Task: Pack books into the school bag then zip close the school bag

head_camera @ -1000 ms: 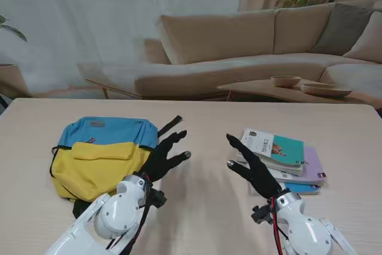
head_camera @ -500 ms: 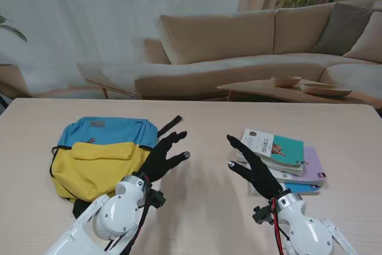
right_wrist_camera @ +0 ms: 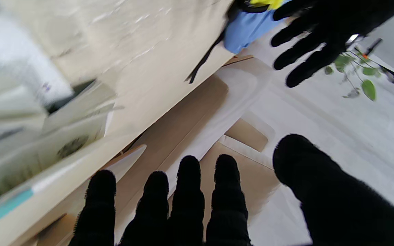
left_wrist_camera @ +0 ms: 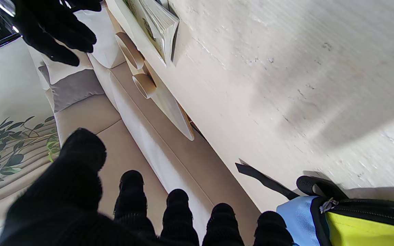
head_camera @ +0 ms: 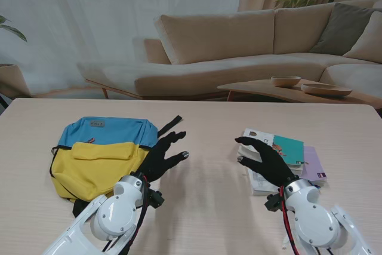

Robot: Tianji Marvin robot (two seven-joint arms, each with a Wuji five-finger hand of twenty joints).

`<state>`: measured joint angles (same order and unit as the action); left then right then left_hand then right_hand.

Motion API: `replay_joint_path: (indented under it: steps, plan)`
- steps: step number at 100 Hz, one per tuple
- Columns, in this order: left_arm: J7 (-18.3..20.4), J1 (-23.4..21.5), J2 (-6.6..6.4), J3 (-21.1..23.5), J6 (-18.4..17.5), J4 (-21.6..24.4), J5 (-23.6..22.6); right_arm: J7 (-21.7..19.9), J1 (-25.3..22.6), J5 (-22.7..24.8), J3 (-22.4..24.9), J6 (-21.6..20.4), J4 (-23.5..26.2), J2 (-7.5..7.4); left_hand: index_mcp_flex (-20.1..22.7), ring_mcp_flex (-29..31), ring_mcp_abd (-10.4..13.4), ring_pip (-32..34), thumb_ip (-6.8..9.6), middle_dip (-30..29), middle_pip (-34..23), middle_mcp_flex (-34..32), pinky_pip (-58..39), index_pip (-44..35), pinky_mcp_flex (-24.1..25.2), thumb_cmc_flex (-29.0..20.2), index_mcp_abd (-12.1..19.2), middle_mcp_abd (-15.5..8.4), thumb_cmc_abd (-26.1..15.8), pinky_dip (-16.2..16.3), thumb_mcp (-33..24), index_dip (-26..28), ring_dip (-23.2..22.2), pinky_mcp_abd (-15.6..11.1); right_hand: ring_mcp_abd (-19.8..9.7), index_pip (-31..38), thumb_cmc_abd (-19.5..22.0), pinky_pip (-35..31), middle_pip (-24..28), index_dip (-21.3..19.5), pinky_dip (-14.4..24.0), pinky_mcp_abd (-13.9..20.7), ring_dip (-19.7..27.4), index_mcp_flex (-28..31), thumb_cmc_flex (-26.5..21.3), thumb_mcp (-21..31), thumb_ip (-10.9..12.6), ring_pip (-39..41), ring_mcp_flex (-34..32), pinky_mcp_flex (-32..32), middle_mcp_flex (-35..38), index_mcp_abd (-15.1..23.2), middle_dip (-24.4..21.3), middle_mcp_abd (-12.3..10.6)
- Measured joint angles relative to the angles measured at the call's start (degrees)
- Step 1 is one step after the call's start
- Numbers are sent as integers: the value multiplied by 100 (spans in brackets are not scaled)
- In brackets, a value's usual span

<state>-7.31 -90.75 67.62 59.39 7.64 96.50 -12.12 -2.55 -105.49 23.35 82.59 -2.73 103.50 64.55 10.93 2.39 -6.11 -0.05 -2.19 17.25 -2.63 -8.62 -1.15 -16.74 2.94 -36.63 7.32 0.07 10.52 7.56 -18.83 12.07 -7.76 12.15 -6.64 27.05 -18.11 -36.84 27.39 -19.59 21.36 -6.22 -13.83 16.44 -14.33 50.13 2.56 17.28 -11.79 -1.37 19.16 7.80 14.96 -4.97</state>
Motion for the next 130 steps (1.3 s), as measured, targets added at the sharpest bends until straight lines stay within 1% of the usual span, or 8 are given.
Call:
replay_joint_path:
  steps: [13, 28, 70, 79, 94, 110, 124, 130]
  plan:
    - [24, 6, -3, -7, 13, 2, -13, -102, 309, 391, 133, 233, -28, -92, 0, 0, 0, 0, 0, 0, 0, 0, 0, -17, 0, 0, 0, 0, 0, 0, -1, 8, -2, 0, 326, 106, -33, -1387, 599, -314, 55, -215, -403, 278, 81, -159, -68, 814, -218, 72, 155, -178, 254, 227]
    - [27, 12, -7, -12, 13, 1, -55, -225, 757, 831, 208, 414, -273, -154, 0, 0, 0, 0, 0, 0, 0, 0, 0, -64, 0, 0, 0, 0, 1, 0, -2, 9, -3, 0, 388, 115, -34, -1717, 773, -374, 55, -270, -470, 358, 81, -160, -68, 1058, -297, 72, 269, -184, 328, 275]
    - [20, 35, -10, -57, 37, -12, -69, -338, 1616, 1526, 91, 871, -1319, -276, 0, 0, 0, 0, 0, 1, -1, 0, 0, -68, 0, -1, 0, 0, 2, 0, -2, 9, -4, 0, 389, 44, -34, -1744, 773, -374, -88, -278, -471, 358, 81, -160, -68, 1058, -297, 72, 269, -179, 328, 275]
    - [24, 48, -10, -69, 49, -14, -68, -377, 1746, 1703, 36, 937, -1541, -297, 0, 0, 0, 0, 0, 1, -1, 0, 0, -68, 0, -1, 0, 0, 2, 0, -2, 9, -4, 0, 389, -30, -89, -1745, 732, -374, -153, -278, -470, 331, 81, -160, -68, 1027, -297, 73, 269, -69, 328, 275]
    - [24, 74, -10, -99, 94, -21, -56, -534, 1955, 2033, -61, 1012, -1883, -354, 0, 0, 0, 0, 0, 2, -1, 0, 0, -68, 0, -1, 0, 0, 9, 0, -112, 9, -4, 0, 294, -286, -399, -1655, 294, -374, -469, -249, -263, 123, -41, 15, -85, 492, -297, 174, 179, 184, 232, 262]
    - [25, 122, -6, -149, 139, -52, -29, -810, 2161, 2360, -213, 1046, -2199, -444, 0, 0, 0, 0, 0, 2, -1, 0, 0, -68, 0, -1, 0, 0, 8, 0, -112, 9, -4, 0, 103, -518, -747, -1306, -14, -365, -753, -143, 15, -216, -41, 240, -106, -69, -265, 299, -278, 388, 61, 45]
    - [26, 154, -1, -173, 166, -69, -24, -1011, 2278, 2462, -329, 1046, -2409, -510, 0, 0, 0, 0, 0, 2, -2, 0, 0, -69, 0, -1, 0, 0, 9, 0, -112, 9, -4, 0, 14, -944, -959, -1061, -266, -370, -871, -77, 151, -579, -165, 268, -320, -351, -29, 402, -571, 621, -80, -99]
    - [25, 164, 1, -183, 188, -76, -15, -1203, 2326, 2587, -375, 1043, -2470, -541, 0, 0, 0, 0, 0, 2, -2, 0, 0, -69, 0, -1, 0, 0, 9, 0, -112, 9, -4, 0, -27, -1168, -1042, -934, -665, -443, -876, -49, 182, -713, -262, 122, -394, -486, 22, 425, -586, 671, -251, -139]
